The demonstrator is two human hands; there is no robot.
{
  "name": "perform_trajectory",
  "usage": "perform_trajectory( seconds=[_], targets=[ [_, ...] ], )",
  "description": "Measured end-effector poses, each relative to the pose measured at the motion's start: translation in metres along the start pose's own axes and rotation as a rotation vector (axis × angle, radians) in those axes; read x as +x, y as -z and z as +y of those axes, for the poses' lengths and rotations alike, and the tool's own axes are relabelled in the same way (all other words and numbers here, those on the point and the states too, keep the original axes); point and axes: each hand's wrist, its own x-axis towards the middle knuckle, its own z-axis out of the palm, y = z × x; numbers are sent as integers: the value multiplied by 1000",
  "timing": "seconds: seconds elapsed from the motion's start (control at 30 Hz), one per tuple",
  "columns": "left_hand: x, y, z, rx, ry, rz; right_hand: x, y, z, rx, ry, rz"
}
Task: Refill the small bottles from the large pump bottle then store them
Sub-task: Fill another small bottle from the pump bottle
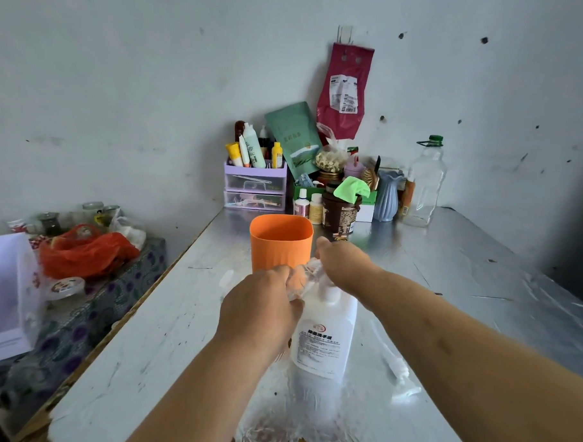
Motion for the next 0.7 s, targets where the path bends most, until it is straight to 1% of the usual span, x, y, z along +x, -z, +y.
perform_trajectory(
  seconds=[0.27,0.53,0.7],
  targets=[
    [1,1,0,-22,-8,4,-1,-3,1,95,12,25],
    [4,-5,-4,-28,-18,9,3,-11,7,27,46,57],
    [4,-7,-6,-10,-11,-4,2,-14,5,-11,27,31]
  ],
)
